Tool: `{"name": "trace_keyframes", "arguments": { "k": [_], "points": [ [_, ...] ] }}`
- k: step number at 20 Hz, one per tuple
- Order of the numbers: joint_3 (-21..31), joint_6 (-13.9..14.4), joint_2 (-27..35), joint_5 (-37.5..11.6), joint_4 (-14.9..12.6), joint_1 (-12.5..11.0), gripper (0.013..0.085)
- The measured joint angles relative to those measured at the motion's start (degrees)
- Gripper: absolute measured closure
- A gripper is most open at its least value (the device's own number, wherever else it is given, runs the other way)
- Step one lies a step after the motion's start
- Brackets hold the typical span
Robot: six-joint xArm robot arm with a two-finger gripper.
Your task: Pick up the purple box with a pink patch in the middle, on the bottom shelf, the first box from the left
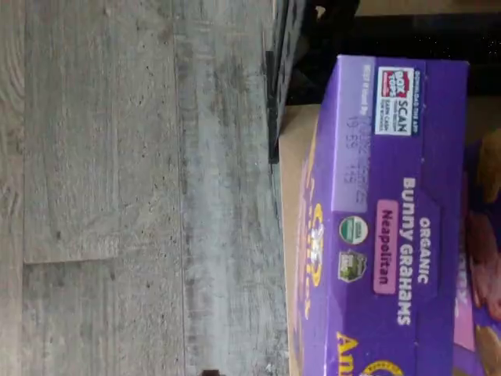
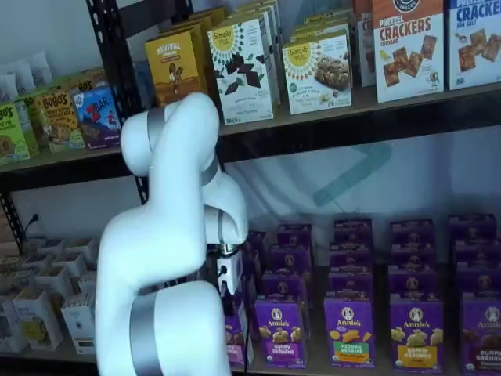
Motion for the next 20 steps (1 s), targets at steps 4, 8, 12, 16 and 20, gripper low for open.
{"name": "trace_keyframes", "arguments": {
  "k": [4,8,12,16,20],
  "points": [
    [-1.1,1.1,1.2,-0.6,-0.7,0.5,0.013],
    [-2.3,3.1,2.7,-0.9,-2.3,1.1,0.013],
    [-3.7,4.7,4.5,-1.3,-3.4,1.7,0.013],
    [-5.6,5.5,6.5,-1.4,-3.8,2.2,0.013],
    [-7.6,5.9,8.5,-1.3,-3.9,2.5,0.013]
  ]
}}
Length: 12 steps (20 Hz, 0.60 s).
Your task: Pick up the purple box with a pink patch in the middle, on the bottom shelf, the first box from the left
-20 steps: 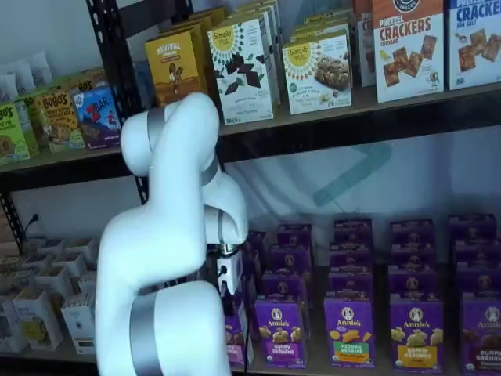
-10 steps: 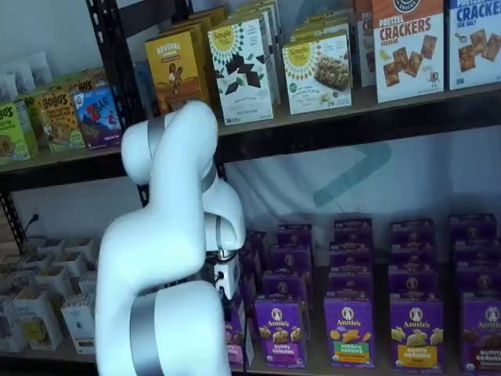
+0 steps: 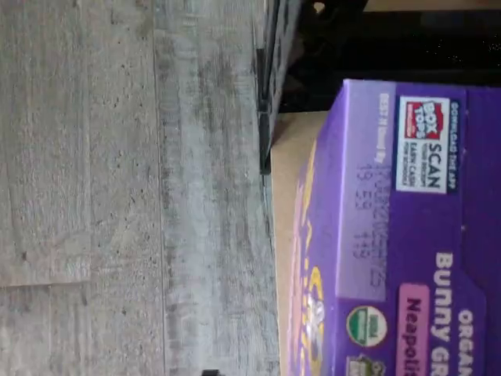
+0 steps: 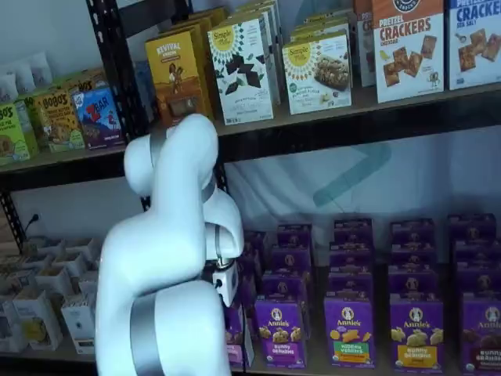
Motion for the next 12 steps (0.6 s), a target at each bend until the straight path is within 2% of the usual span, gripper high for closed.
{"name": "trace_keyframes", "arguments": {
  "k": [6,12],
  "points": [
    [-2.4,1.2,2.3,0.1,-1.3,0.0,0.013],
    [-4.6,1.4,4.1,0.8,-1.3,0.1,0.013]
  ]
}}
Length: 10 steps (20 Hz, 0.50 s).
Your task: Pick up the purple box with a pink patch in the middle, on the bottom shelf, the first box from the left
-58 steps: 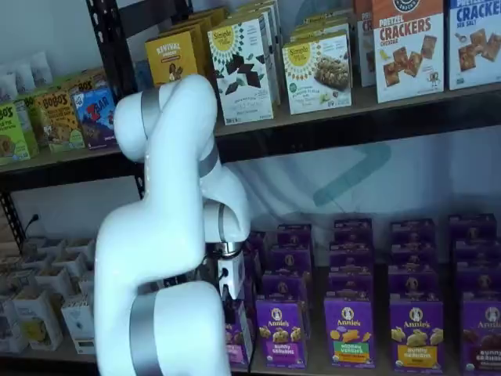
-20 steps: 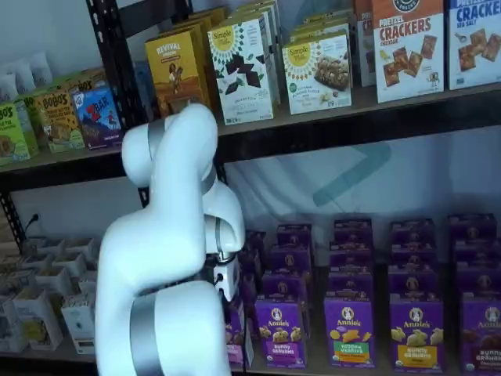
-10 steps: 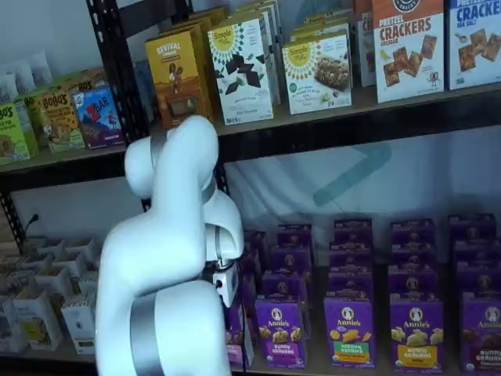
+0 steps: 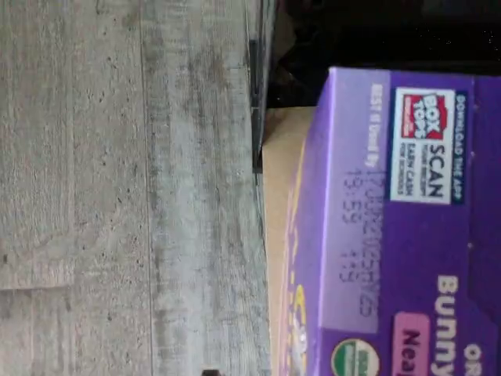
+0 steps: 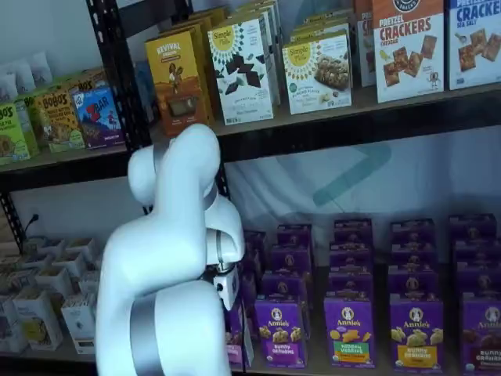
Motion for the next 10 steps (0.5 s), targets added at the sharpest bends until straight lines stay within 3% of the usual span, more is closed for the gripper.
{"name": "trace_keyframes", "arguments": {
  "k": [4,6,10],
  "points": [
    [-1.3,0.5,1.0,0.6,-0.4,0.1,0.013],
    [-1.8,0.5,1.3,1.1,-0.4,0.1,0.021],
    [-1.6,0.5,1.2,1.3,-0.6,-0.1,0.029]
  ]
}}
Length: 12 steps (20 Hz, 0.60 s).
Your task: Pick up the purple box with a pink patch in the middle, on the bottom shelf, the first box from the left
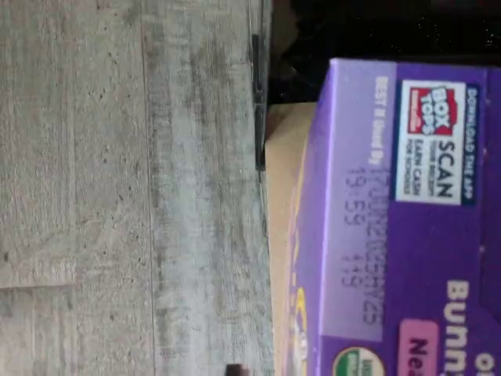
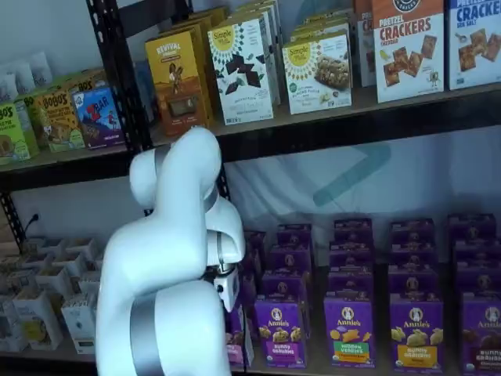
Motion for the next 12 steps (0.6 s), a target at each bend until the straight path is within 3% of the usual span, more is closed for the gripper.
{"name": "trace_keyframes", "arguments": {
  "k": [12],
  "points": [
    [0.7,0.2,-0.5,0.6,-0.8,-0.5,0.029]
  ]
}}
